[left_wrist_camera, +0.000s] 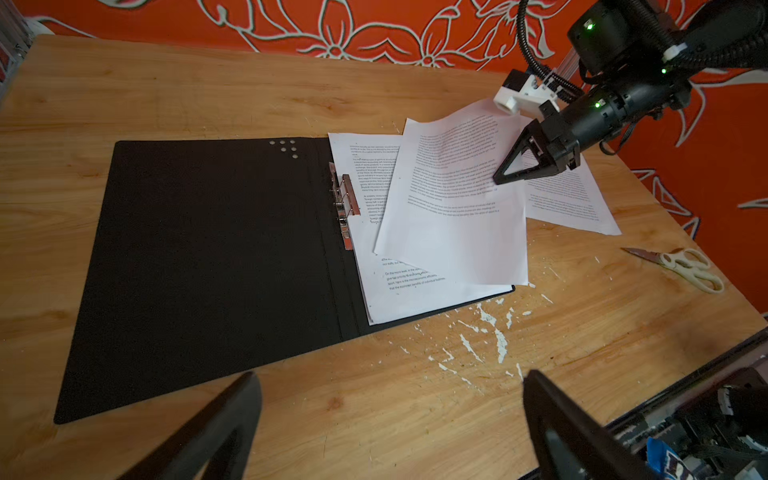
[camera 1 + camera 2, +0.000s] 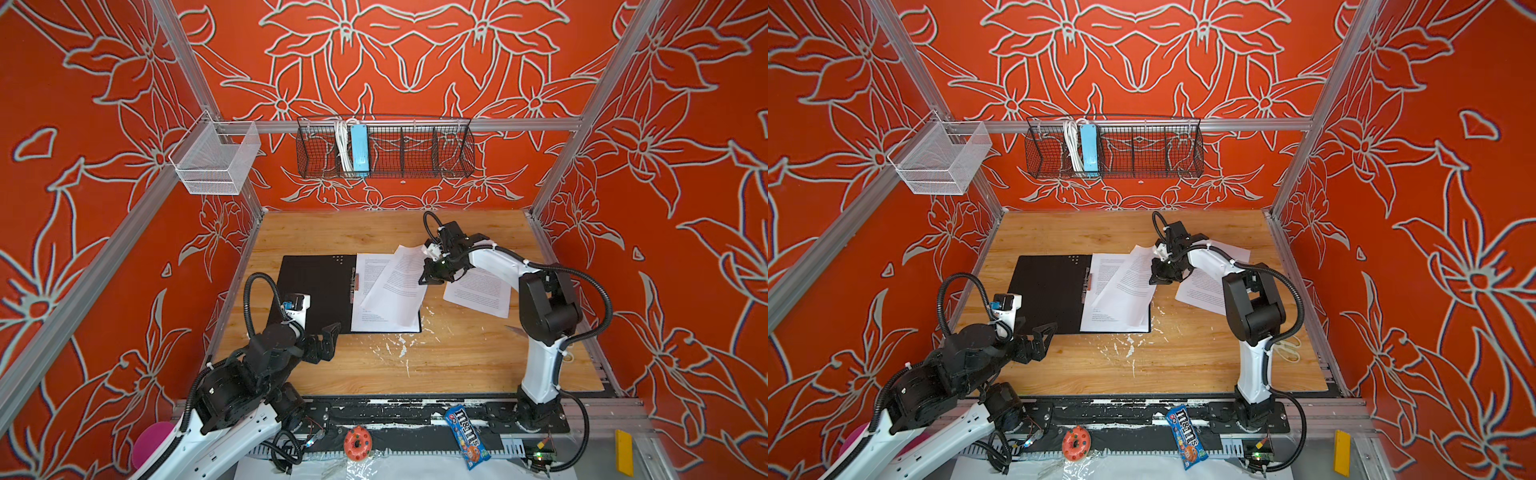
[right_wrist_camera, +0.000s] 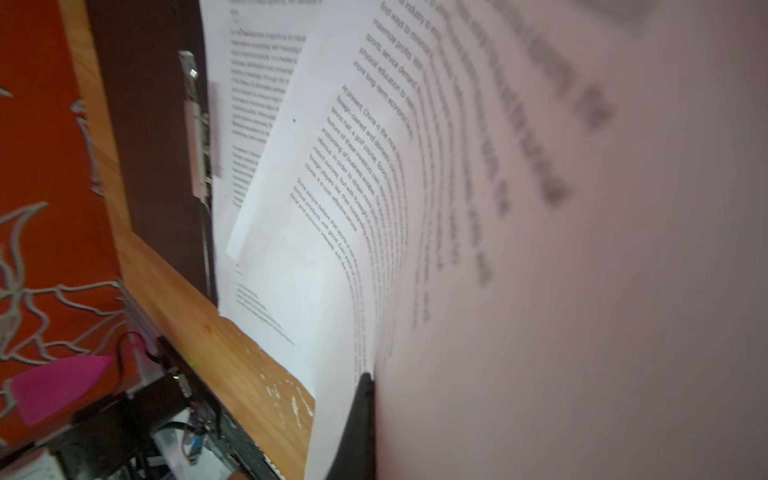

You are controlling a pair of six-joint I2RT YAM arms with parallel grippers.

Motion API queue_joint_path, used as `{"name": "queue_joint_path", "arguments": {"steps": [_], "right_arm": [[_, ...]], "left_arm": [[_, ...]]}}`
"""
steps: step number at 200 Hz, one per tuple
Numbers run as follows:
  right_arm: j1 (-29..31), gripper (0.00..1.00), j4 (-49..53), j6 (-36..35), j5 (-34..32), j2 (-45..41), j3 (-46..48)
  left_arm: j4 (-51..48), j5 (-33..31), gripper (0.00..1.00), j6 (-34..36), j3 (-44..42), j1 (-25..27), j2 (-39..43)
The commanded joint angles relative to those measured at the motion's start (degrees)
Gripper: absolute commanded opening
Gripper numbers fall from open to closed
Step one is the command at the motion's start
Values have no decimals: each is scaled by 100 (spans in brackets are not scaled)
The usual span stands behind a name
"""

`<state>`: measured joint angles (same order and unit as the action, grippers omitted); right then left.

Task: Put the files into the folder
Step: 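Lay the held sheets onto the folder stack with the right gripper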

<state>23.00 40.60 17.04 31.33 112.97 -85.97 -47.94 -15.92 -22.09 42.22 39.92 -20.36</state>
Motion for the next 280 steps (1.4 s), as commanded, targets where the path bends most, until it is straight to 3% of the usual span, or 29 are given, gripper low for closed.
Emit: {"name": "queue_joint_path", "arguments": {"steps": [1,101,280], "right_arm": [[165,0,664,-772,-664,217,-411],[635,0,1207,-1387,-580,897,-1390],[814,0,1533,-1462,-576,1474,-2207]], "left_arm": [[56,63,98,23,67,-37,71],[92,168,98,56,50,-47,121],[110,203,98,69,41,-55,94]]}}
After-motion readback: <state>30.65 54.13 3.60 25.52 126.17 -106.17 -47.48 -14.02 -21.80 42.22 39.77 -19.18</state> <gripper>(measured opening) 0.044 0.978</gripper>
